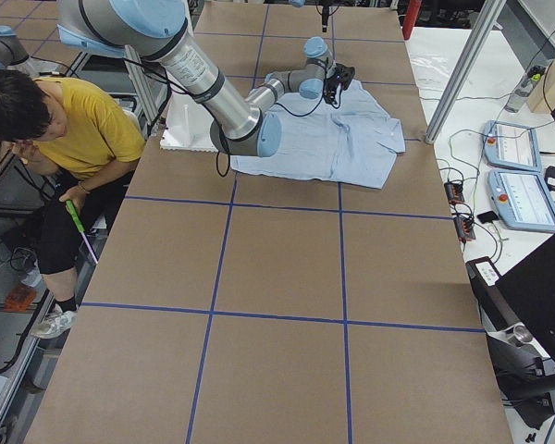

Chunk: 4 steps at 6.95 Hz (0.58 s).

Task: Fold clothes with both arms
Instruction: 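Release the sleeve on the chest while the left gripper grasps the other cuff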

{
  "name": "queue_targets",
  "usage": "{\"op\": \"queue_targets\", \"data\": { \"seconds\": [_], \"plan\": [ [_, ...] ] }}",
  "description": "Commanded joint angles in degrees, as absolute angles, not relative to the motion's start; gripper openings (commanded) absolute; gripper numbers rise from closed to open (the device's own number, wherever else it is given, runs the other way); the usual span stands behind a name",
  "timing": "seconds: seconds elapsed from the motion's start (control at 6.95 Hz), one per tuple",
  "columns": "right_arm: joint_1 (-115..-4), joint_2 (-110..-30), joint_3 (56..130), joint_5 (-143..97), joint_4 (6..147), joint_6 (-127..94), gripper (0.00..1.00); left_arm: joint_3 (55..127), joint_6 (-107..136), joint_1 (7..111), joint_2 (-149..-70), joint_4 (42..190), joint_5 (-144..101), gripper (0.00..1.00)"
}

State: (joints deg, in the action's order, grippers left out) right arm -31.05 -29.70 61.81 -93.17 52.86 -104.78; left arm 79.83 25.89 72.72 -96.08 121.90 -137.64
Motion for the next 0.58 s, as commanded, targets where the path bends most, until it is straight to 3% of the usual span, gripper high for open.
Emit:
{"op": "queue_targets", "data": {
  "seconds": [0.0,0.43],
  "plan": [
    [-30.94,-30.32,62.23,-93.16,52.82,-104.59,1.00,73.76,25.58,70.50,-99.66,122.87,-137.64,0.87],
    [-30.24,-30.23,62.23,-92.03,52.82,-104.68,1.00,64.01,25.75,69.96,-102.04,129.80,-137.64,0.82]
  ]
}}
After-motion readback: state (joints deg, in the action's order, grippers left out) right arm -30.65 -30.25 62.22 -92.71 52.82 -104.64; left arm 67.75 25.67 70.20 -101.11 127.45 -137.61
